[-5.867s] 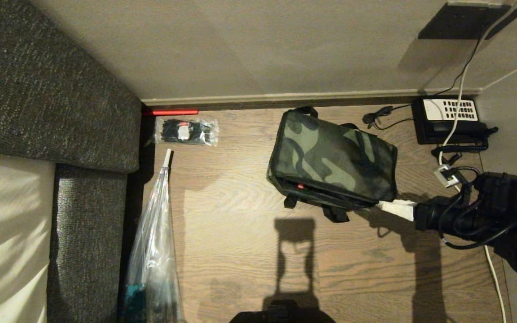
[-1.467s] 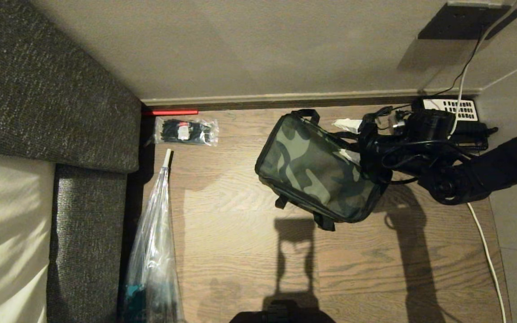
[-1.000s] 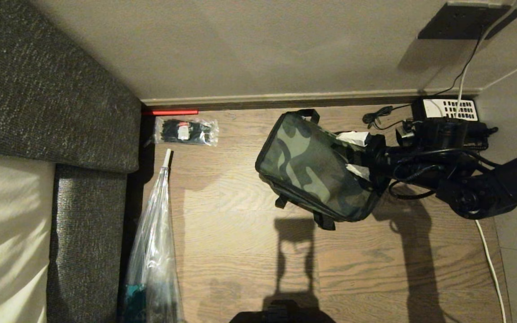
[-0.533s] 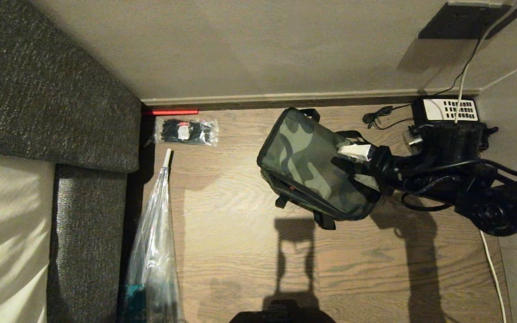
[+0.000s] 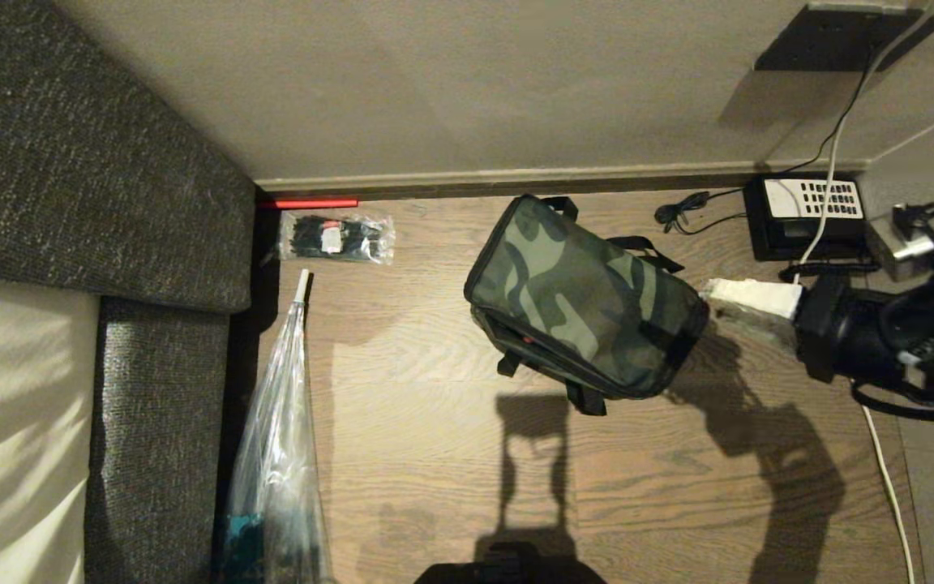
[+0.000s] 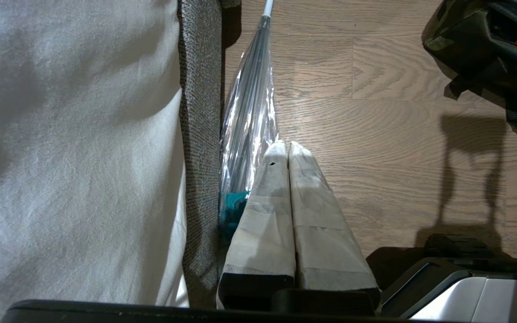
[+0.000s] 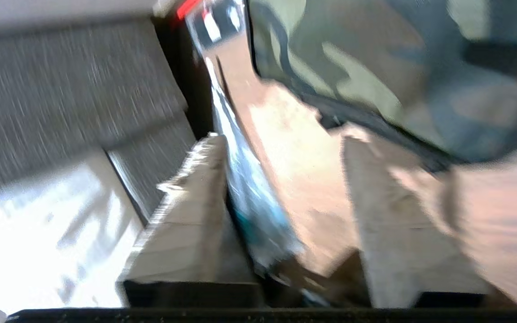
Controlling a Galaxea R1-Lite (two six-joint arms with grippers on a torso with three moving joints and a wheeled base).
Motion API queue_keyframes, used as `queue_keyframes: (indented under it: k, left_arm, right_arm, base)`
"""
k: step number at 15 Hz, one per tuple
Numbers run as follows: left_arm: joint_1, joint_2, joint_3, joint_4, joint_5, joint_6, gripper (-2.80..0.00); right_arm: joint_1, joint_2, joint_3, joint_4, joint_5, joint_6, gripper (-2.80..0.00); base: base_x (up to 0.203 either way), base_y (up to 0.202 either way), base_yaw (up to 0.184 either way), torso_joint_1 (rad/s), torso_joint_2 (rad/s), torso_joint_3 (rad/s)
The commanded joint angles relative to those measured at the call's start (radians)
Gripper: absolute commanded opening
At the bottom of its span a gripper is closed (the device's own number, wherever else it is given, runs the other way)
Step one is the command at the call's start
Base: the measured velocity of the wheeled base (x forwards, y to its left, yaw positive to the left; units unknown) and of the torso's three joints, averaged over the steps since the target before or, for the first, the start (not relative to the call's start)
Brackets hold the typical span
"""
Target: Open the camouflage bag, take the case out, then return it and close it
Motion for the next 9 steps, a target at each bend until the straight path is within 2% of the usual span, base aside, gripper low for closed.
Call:
queue_keyframes:
  k: [1,2,6,7,9]
  left_arm:
    - [0.000,-0.002,0.000,0.000,0.001,0.000,-2.80]
    - [0.000,-0.002,0.000,0.000,0.001,0.000,-2.80]
    - [0.000,-0.002,0.000,0.000,0.001,0.000,-2.80]
    - [0.000,-0.002,0.000,0.000,0.001,0.000,-2.80]
    - [0.000,-0.002,0.000,0.000,0.001,0.000,-2.80]
  right_arm:
    - [-0.001,-0.269,0.065,0.163,-0.002,-0.083,-2.80]
    - [-0.002,-0.348,0.071,0.273,-0.012,-0.145,-2.80]
    - [-0.018,-0.701,0.122,0.710,-0.095,-0.538,-2.80]
    - [-0.030,-0.783,0.152,0.800,-0.151,-0.604,-2.80]
    - [-0.055,-0.941,0.218,0.923,-0.268,-0.670,-2.80]
  base:
    - [0.000,0.000,0.000,0.000,0.00,0.000]
    - [0.000,0.000,0.000,0.000,0.00,0.000]
    - [0.000,0.000,0.000,0.000,0.00,0.000]
    - [0.000,0.000,0.000,0.000,0.00,0.000]
    - [0.000,0.000,0.000,0.000,0.00,0.000]
